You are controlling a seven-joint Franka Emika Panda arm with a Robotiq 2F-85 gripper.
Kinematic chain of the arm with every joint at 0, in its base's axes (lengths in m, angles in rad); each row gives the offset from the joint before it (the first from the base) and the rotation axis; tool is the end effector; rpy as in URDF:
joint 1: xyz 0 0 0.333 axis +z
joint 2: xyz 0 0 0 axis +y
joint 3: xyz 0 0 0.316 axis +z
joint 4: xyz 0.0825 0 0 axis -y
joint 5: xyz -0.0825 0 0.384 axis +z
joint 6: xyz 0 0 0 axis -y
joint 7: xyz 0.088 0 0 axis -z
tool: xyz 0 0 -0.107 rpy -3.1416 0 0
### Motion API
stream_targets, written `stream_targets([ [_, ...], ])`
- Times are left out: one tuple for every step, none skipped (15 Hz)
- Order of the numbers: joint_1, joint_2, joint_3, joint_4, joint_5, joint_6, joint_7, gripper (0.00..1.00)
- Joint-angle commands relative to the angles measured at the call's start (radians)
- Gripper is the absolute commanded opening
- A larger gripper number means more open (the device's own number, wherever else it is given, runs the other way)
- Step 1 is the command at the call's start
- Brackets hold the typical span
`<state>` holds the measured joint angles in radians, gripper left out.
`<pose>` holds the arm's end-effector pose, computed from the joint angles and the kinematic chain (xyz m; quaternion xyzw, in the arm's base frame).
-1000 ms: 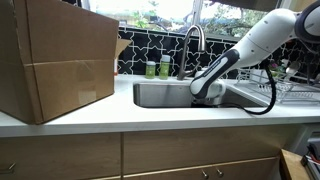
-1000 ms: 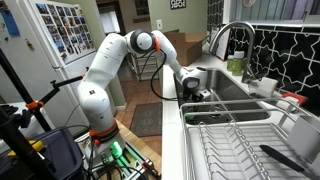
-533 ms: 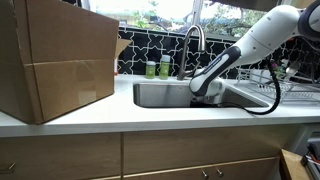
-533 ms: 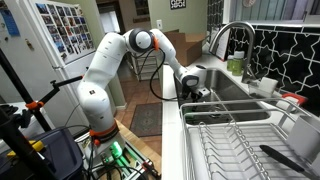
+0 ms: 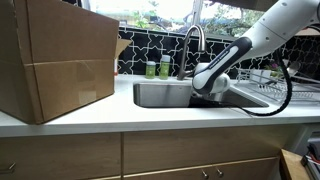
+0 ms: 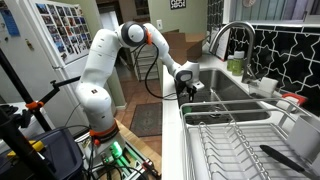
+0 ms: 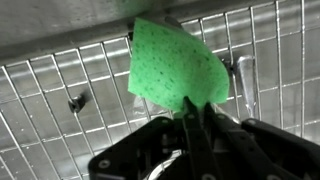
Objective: Close the tap using the faucet, pick remove the blue sponge from the sink and use it to wipe the front edge of the sink
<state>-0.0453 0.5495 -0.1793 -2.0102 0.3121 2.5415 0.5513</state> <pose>0.5866 -0.1365 0.1804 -0.8748 0.4828 0.0066 0.0404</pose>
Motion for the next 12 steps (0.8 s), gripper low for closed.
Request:
stream_targets([
  [0.073, -0.105, -0.077, -0.121, -0.097, 0.074, 0.116, 0.06],
  [0.091, -0.122, -0.099, -0.134, -0.134, 0.089, 0.148, 0.06],
  [0.032, -0.063, -0.041, -0.058, -0.084, 0.046, 0.087, 0.08],
  [0.044, -0.08, -0.054, -0.073, -0.107, 0.057, 0.111, 0.08],
  [0.05, -0.093, -0.06, -0.085, -0.118, 0.062, 0.122, 0.08],
  [0.054, -0.101, -0.063, -0.092, -0.121, 0.063, 0.126, 0.08],
  [0.055, -0.104, -0.065, -0.096, -0.122, 0.063, 0.127, 0.08],
  [0.056, -0.104, -0.065, -0.096, -0.123, 0.063, 0.127, 0.08],
  [0.057, -0.104, -0.066, -0.097, -0.123, 0.063, 0.128, 0.08],
  [0.057, -0.104, -0.066, -0.097, -0.123, 0.063, 0.128, 0.05],
  [0.074, -0.127, -0.087, -0.109, -0.151, 0.066, 0.15, 0.05],
  [0.086, -0.144, -0.1, -0.117, -0.169, 0.065, 0.169, 0.05],
])
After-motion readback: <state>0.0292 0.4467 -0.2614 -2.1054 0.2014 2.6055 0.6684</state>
